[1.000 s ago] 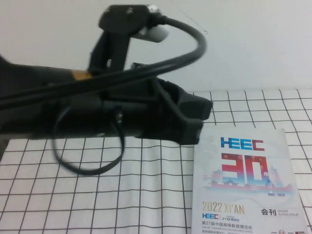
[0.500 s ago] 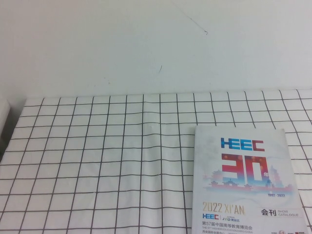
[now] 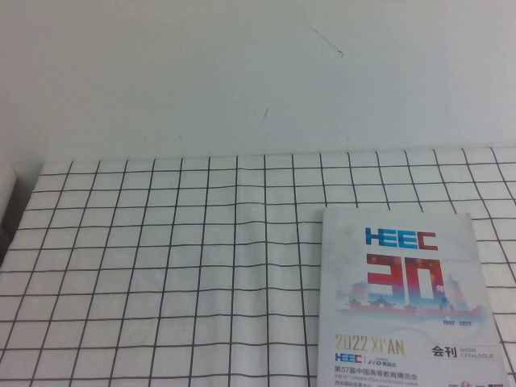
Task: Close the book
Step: 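Close the open booklet and leave it lying on the table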
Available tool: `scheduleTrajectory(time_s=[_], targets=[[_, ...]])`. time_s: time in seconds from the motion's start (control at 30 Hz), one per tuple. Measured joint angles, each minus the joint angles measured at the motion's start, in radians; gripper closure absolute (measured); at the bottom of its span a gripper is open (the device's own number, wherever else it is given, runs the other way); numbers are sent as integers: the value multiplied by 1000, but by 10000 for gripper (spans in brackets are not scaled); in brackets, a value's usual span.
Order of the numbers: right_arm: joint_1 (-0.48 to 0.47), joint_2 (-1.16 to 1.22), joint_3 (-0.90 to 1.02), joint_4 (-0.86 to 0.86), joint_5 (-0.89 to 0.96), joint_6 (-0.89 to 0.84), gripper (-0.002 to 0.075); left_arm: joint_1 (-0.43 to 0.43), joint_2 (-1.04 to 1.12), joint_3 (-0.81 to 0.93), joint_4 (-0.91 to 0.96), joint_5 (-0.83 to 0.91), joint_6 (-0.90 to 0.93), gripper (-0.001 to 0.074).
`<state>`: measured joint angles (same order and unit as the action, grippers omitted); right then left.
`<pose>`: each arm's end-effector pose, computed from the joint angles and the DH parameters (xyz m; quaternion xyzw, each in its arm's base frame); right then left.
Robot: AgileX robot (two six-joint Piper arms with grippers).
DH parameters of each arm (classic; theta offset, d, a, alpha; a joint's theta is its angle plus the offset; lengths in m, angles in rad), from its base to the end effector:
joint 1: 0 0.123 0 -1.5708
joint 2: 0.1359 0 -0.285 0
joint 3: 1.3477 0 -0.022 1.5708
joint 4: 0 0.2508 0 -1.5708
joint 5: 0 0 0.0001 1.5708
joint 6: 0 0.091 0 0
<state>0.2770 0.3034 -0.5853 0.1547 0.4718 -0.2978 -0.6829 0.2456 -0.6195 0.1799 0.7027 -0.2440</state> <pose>0.0544 0.0221 0.3462 -0.1834 0.7177 0.0652 0.6686 0.0363 -0.0159 0.3394 0.1884 0.7612 -0.1959 0.5888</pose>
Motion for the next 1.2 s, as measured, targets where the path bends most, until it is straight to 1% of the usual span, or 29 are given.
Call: scheduleTrajectory(time_s=[0.1, 0.2, 0.6, 0.67, 0.7, 0.8, 0.97, 1.07, 1.2], targets=[[0, 0, 12, 0, -5, 0, 729, 0, 0, 41, 92, -49, -2, 738], [0, 0, 14, 0, 21, -1, 729, 0, 0, 60, 116, -51, -8, 738], [0, 0, 14, 2, 121, -2, 729, 0, 0, 135, 118, -24, -11, 738], [0, 0, 14, 2, 131, -2, 729, 18, -14, 143, 118, -15, -11, 738], [0, 0, 14, 2, 137, -2, 729, 34, -22, 144, 118, -10, -11, 738], [0, 0, 14, 2, 148, -2, 729, 128, -60, 152, 120, 5, -11, 738], [0, -2, 14, 2, 154, -2, 729, 352, -152, 152, 46, 21, -5, 738], [0, -2, 14, 2, 154, -2, 729, 465, -203, 152, 13, 24, 19, 738], [0, -2, 14, 2, 154, -2, 729, 571, -233, 152, 3, 25, 35, 738]])
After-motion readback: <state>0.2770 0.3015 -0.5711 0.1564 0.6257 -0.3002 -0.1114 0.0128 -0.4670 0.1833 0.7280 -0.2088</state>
